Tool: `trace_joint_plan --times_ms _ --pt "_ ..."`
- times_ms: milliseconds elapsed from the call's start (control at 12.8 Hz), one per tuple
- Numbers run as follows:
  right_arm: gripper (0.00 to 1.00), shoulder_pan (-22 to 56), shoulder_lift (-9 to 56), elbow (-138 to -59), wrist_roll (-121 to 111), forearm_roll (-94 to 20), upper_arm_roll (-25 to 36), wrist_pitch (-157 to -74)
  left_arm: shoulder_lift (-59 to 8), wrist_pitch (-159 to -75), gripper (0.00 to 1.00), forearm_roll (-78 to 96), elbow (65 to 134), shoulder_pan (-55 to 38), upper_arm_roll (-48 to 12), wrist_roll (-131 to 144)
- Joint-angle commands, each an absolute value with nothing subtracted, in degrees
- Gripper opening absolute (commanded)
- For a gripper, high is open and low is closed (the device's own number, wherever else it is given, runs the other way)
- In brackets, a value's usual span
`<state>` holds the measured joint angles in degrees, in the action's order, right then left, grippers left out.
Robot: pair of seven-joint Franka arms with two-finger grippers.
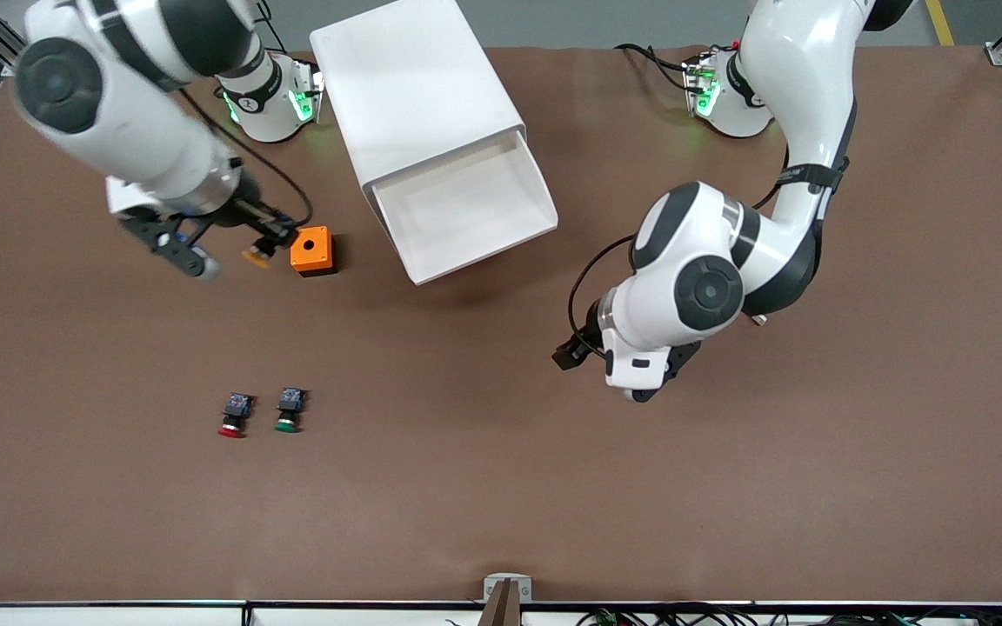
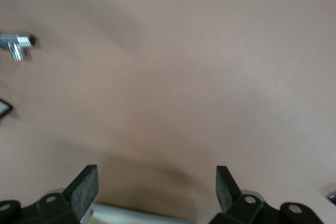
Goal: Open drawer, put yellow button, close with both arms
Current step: 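Lift the yellow button with the right gripper toward the open drawer, then lower the yellow button into the drawer and open the right gripper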
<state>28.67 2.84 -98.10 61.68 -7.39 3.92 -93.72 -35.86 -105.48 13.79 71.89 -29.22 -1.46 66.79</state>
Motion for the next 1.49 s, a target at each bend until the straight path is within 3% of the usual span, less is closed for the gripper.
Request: trace_joint_plan --times_ms 0,705,1410 --pt "0.00 36.27 1.76 -99.84 73.26 -8.09 4.75 -97.80 -33.23 -106.70 0.98 9.16 74.00 -29.62 -1.58 65.74" --pt "0.00 53.42 9.57 -102.75 101.75 -4.75 4.75 -114.51 -32.87 -107.05 1.00 2.90 74.79 -32.08 -1.93 66.09" --pt "0.00 59.15 14.67 -101.34 112.58 -2.37 4.83 -115.84 -33.05 -108.63 1.00 3.34 74.88 -32.17 -2.37 65.74"
